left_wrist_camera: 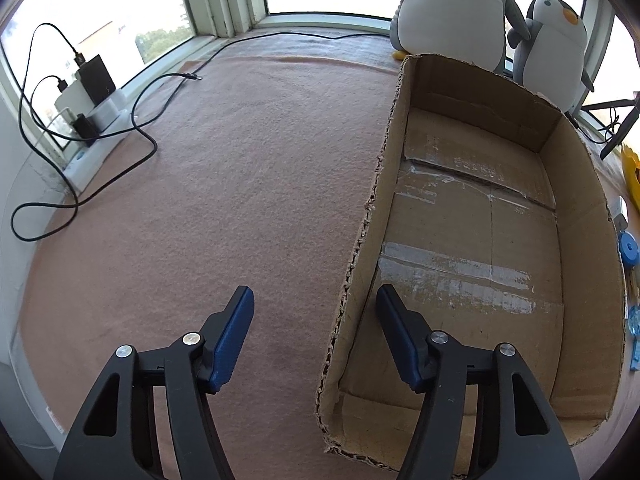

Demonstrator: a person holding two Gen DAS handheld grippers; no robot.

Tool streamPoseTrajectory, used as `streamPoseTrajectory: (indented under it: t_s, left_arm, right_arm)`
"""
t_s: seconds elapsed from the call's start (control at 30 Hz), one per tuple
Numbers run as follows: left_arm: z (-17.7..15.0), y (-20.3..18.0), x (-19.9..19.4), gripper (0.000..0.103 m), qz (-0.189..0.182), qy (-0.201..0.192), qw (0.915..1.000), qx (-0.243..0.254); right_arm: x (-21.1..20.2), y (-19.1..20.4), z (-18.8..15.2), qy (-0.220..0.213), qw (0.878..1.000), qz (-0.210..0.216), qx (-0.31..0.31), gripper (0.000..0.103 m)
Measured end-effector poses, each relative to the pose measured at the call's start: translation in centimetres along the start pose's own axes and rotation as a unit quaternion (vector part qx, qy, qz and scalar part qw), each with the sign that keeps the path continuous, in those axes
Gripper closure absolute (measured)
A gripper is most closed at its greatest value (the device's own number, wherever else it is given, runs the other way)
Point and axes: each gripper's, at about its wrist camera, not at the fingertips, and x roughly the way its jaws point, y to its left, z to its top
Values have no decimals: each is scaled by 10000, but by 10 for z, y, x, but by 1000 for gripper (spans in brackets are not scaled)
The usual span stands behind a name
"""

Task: Organize rigid objects
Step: 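Move the right tool toward the small items beside the box, then grasp the blue-capped water bottle with the right gripper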

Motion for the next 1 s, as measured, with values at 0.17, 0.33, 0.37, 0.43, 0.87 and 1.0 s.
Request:
streamPoseTrajectory:
  t_s: [0.17, 0.33, 0.37, 0.43, 0.87, 1.0]
  left_arm:
    - [0, 0, 0, 39, 20, -15, 10000, 3]
    - [0, 0, 0, 39, 35, -21, 10000, -16]
    - [-1, -1, 0, 39, 43, -24, 10000, -12]
    - [-1, -1, 0, 39, 59, -32, 10000, -1]
    - [0, 0, 1, 39, 47, 1, 10000, -62]
    - [0, 2, 1, 39, 11, 26, 9999, -106]
  right_arm:
    - [23, -2, 1, 344, 9993, 130, -23, 39]
    - [33, 18, 9, 467, 9963, 602, -391, 46]
    - [35, 25, 11, 517, 9945, 730, -538, 51]
    - [40, 38, 13, 629, 9902, 923, -839, 57]
    - [77, 76, 20, 973, 9696, 855, -2078, 66]
    - [86, 76, 21, 1074, 9682, 767, -2124, 66]
